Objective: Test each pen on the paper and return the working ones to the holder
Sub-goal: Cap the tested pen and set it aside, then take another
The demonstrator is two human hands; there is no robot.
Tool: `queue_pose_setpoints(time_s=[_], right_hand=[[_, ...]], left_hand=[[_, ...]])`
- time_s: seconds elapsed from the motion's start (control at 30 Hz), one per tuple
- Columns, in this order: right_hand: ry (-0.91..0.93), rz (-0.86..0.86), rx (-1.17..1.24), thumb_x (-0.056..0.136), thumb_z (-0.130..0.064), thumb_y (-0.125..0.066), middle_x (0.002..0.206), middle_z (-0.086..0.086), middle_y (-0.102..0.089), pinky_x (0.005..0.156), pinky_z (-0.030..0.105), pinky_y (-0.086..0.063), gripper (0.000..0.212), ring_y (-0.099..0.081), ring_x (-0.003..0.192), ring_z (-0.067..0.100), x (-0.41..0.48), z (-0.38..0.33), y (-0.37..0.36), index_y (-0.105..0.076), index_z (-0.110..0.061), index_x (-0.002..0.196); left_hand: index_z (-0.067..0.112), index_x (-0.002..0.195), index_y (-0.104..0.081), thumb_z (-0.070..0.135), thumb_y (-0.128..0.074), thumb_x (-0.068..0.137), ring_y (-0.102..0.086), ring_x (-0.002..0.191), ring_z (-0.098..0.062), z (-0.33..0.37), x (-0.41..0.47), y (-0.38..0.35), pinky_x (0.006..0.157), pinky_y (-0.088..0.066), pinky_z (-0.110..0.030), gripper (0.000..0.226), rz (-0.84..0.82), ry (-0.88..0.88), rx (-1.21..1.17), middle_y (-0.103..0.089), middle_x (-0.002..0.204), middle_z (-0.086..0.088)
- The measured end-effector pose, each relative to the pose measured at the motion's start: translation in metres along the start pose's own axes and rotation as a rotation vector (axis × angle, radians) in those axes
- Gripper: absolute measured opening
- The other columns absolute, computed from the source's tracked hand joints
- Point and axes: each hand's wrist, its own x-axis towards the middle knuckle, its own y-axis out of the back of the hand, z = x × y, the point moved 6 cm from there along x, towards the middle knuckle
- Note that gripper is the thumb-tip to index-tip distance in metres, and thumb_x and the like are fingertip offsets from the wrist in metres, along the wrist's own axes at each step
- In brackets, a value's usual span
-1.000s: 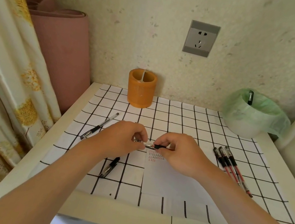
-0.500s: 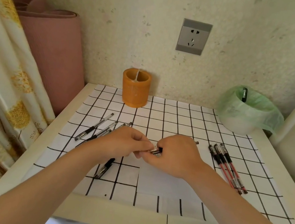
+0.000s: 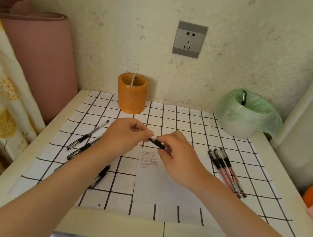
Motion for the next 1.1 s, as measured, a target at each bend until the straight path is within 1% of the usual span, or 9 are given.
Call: queue_pose_setpoints(time_s=[0.1, 0.23, 0.3, 0.4, 0.53, 0.63, 0.77, 0.97, 1.1], right_hand=[[-0.109, 0.047, -0.003, 0.09, -0.016, -0.065, 0.089, -0.005, -0.056, 0.077, 0.028, -0.049, 0.025, -0.056, 0.083, 0.013, -0.005, 0.012, 0.017, -0.072, -0.029, 0.11], [-0.279, 0.069, -0.162, 0.091, -0.026, -0.065, 0.088, -0.011, -0.065, 0.08, 0.026, -0.048, 0.029, -0.061, 0.088, 0.012, -0.019, 0.046, 0.046, -0.068, -0.026, 0.12], [-0.344, 0.082, -0.24, 0.092, -0.024, -0.062, 0.094, -0.006, -0.066, 0.077, 0.027, -0.05, 0.033, -0.061, 0.088, 0.014, -0.025, 0.065, 0.058, -0.064, -0.025, 0.125], [-0.429, 0.07, -0.305, 0.092, -0.021, -0.058, 0.101, 0.002, -0.067, 0.07, 0.028, -0.049, 0.031, -0.059, 0.086, 0.017, -0.034, 0.088, 0.069, -0.064, -0.02, 0.123], [-0.467, 0.041, -0.422, 0.09, -0.023, -0.056, 0.1, -0.001, -0.066, 0.072, 0.033, -0.054, 0.026, -0.061, 0.087, 0.019, -0.044, 0.102, 0.074, -0.064, -0.021, 0.115], [-0.421, 0.05, -0.566, 0.088, -0.035, -0.058, 0.108, -0.002, -0.056, 0.071, 0.031, -0.047, 0.034, -0.057, 0.094, 0.02, -0.047, 0.106, 0.077, -0.058, -0.025, 0.12], [-0.358, 0.074, -0.69, 0.085, -0.046, -0.055, 0.119, 0.004, -0.044, 0.085, 0.038, -0.045, 0.053, -0.045, 0.109, 0.025, -0.049, 0.11, 0.073, -0.047, -0.034, 0.136], [-0.497, 0.087, -0.556, 0.095, -0.031, -0.049, 0.122, 0.009, -0.041, 0.074, 0.034, -0.048, 0.05, -0.044, 0.109, 0.026, -0.054, 0.125, 0.069, -0.044, -0.026, 0.144], [-0.575, 0.097, -0.564, 0.095, -0.035, -0.048, 0.128, 0.011, -0.04, 0.076, 0.034, -0.045, 0.052, -0.045, 0.111, 0.027, -0.053, 0.128, 0.07, -0.038, -0.02, 0.144]], left_hand=[[0.026, 0.094, -0.072, 0.032, -0.068, 0.092, -0.063, 0.073, -0.006, 0.003, 0.002, -0.018, 0.069, -0.048, -0.02, 0.007, -0.067, -0.039, 0.006, -0.076, 0.083, 0.009], [0.038, 0.123, -0.057, 0.04, -0.064, 0.094, -0.061, 0.086, -0.005, 0.002, 0.001, -0.047, 0.069, -0.048, -0.02, 0.03, -0.203, -0.165, 0.302, -0.065, 0.102, 0.017], [0.037, 0.134, -0.051, 0.042, -0.063, 0.093, -0.057, 0.095, -0.006, -0.001, -0.001, -0.06, 0.079, -0.05, -0.024, 0.043, -0.246, -0.248, 0.477, -0.059, 0.112, 0.018], [0.034, 0.136, -0.053, 0.045, -0.063, 0.093, -0.05, 0.114, -0.01, 0.0, -0.008, -0.081, 0.097, -0.045, -0.031, 0.046, -0.317, -0.395, 0.687, -0.056, 0.121, 0.015], [0.035, 0.138, -0.052, 0.054, -0.062, 0.089, -0.04, 0.125, -0.01, 0.002, -0.014, -0.106, 0.102, -0.038, -0.03, 0.054, -0.405, -0.516, 0.814, -0.05, 0.131, 0.013], [0.036, 0.142, -0.048, 0.061, -0.063, 0.084, -0.036, 0.128, -0.012, -0.003, -0.016, -0.119, 0.104, -0.033, -0.03, 0.065, -0.467, -0.536, 0.878, -0.043, 0.139, 0.013], [0.036, 0.144, -0.046, 0.063, -0.063, 0.083, -0.033, 0.13, -0.011, -0.005, -0.015, -0.12, 0.105, -0.028, -0.029, 0.068, -0.474, -0.558, 0.91, -0.039, 0.144, 0.012], [0.038, 0.144, -0.045, 0.059, -0.067, 0.083, -0.029, 0.133, -0.009, -0.006, -0.016, -0.118, 0.109, -0.026, -0.028, 0.068, -0.493, -0.523, 0.874, -0.037, 0.144, 0.015], [0.037, 0.144, -0.045, 0.058, -0.067, 0.083, -0.027, 0.134, -0.008, -0.006, -0.016, -0.115, 0.109, -0.026, -0.027, 0.069, -0.503, -0.509, 0.867, -0.036, 0.144, 0.015]])
